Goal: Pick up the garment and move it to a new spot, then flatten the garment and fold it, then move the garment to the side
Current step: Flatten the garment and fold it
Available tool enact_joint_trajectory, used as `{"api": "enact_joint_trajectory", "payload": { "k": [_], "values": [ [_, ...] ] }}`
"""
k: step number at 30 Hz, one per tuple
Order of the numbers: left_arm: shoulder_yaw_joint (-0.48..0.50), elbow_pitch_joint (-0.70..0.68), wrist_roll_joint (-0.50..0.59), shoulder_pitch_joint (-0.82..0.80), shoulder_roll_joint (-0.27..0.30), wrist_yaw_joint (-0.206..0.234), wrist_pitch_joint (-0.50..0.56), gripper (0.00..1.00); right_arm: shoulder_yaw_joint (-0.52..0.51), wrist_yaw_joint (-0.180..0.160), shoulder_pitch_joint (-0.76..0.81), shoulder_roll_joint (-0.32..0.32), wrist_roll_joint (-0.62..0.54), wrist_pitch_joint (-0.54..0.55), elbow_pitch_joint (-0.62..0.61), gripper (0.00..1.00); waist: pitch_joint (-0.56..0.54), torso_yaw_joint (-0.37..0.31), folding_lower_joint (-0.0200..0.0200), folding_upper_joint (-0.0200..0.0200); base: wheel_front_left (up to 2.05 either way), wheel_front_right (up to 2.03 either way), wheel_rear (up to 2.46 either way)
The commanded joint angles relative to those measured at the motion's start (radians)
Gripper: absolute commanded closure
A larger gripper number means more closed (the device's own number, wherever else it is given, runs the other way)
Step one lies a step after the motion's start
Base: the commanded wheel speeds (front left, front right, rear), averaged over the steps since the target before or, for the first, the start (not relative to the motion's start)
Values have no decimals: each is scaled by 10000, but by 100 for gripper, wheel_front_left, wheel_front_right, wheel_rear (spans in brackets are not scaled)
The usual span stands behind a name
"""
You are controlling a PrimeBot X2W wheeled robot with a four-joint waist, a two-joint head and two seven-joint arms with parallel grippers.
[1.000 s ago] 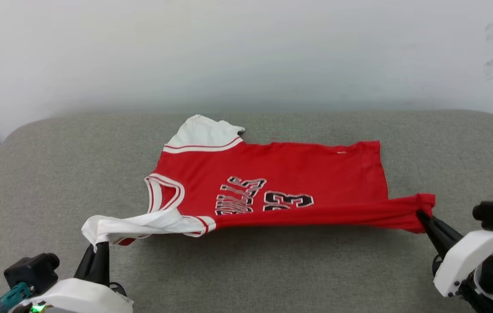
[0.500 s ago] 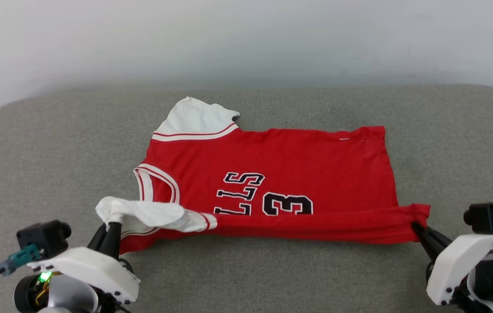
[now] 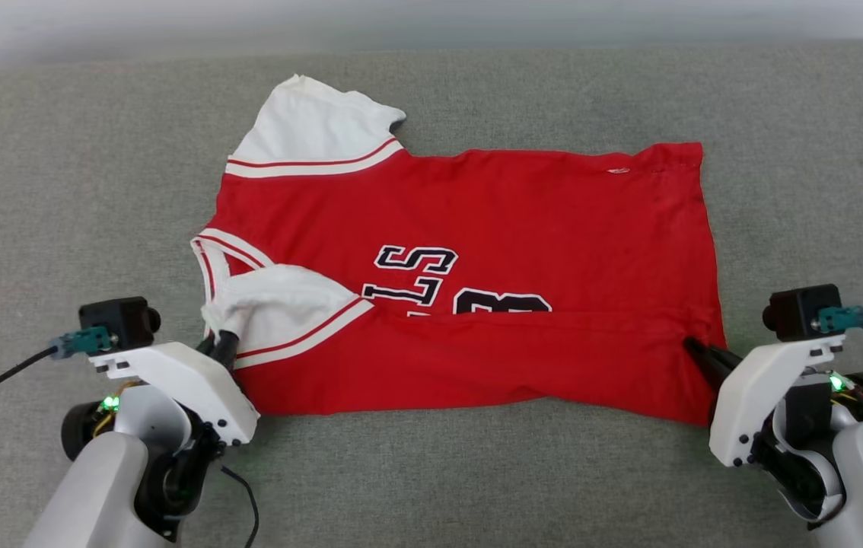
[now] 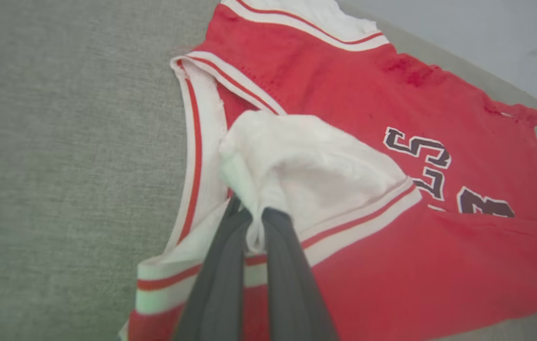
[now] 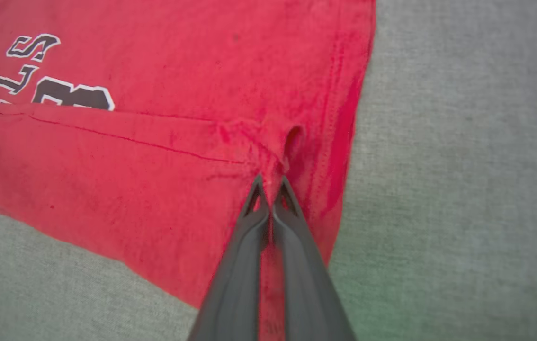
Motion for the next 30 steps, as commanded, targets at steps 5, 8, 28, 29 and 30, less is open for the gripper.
{"api": "enact_joint_trajectory", "payload": {
  "k": [5, 8, 28, 29, 30],
  "values": [
    [-232, 1125, -343, -448, -292, -451, 344, 71, 670, -7, -463, -226, 338, -525, 975, 25, 30, -17, -2, -1, 0, 0, 0],
    [-284, 1466, -364, -556, -369, -646, 220, 0, 910, -9, -485, -369, 572, -1073, 1288, 0, -111, 41, -2, -1, 0, 0, 0],
    [-208, -399, -612, 448, 1795, 73, 2892, 0, 34, -7, 894, -174, -26, -5073, -1138, 0, -2000, -317, -2, -1, 0, 0, 0],
    [-224, -591, -691, 536, 1969, 170, 3289, 0, -52, -7, 987, -118, -103, -4996, -1302, 0, -1951, -367, -2, -1, 0, 0, 0],
    [-256, -767, -752, 616, 2155, 265, 3678, 0, -126, -7, 1074, -33, -152, -4930, -1494, 0, -1879, -421, -2, -1, 0, 0, 0]
  ]
}}
